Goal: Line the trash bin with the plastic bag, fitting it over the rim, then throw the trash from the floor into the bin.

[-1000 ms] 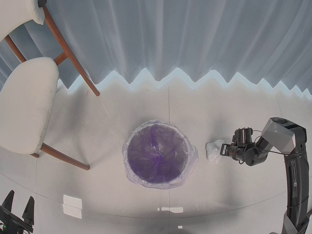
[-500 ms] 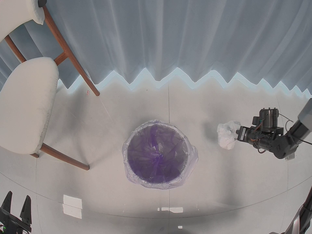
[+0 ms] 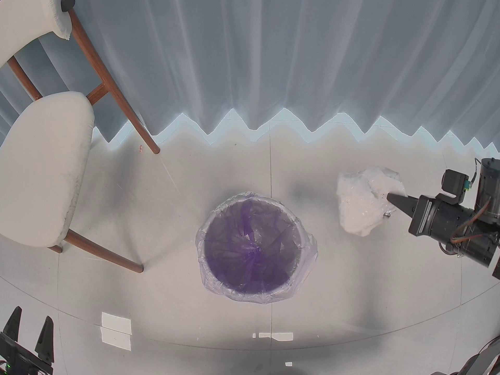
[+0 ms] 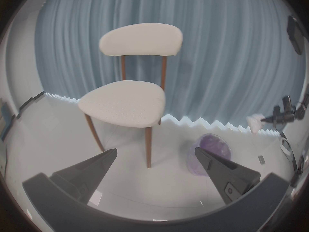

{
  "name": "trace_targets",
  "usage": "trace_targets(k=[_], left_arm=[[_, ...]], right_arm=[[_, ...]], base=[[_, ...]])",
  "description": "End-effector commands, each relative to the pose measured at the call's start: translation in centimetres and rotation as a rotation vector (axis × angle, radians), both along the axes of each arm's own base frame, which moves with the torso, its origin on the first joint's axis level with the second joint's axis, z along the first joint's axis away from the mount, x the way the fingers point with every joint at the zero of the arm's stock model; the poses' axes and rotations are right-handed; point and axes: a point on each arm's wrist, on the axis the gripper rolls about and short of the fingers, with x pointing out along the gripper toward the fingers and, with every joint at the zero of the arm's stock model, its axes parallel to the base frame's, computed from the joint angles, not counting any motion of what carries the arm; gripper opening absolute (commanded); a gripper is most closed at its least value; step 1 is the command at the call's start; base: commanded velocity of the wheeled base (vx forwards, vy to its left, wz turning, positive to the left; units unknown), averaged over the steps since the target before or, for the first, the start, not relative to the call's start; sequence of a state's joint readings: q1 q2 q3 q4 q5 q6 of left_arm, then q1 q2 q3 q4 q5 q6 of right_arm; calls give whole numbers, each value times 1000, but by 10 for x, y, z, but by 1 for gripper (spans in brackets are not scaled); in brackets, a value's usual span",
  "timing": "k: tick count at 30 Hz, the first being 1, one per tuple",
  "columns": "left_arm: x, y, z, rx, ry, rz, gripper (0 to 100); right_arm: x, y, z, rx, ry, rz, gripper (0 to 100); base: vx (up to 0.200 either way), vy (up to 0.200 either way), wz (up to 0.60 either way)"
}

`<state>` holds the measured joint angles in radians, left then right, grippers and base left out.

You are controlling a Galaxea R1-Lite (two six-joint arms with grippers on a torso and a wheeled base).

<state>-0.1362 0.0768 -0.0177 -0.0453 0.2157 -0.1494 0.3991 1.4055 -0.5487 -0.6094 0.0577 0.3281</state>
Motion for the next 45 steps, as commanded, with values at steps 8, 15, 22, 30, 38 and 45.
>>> trace_targets(k=[8, 15, 22, 30, 38, 45], left_arm=[[2, -3, -5, 101, 32, -133, 100], [2, -3, -6, 95, 35, -134, 100], [1, -4, -10, 147, 82, -267, 100], [2, -4, -9, 123, 67, -249, 100], [1, -5, -10, 118, 74, -162, 100], [-5, -7, -11, 132, -10, -60, 100]], right_arm=[[-38, 34, -11, -25, 31, 232, 0], [-19, 55, -16, -32, 39, 256, 0], [-2, 78, -38, -40, 39, 288, 0], [22, 108, -82, -97, 14, 332, 0], [48, 130, -128, -113, -36, 304, 0], [67, 146, -154, -123, -35, 304, 0]], base=[[0, 0, 0], [0, 0, 0], [0, 0, 0], [0, 0, 0], [0, 0, 0], [0, 0, 0]])
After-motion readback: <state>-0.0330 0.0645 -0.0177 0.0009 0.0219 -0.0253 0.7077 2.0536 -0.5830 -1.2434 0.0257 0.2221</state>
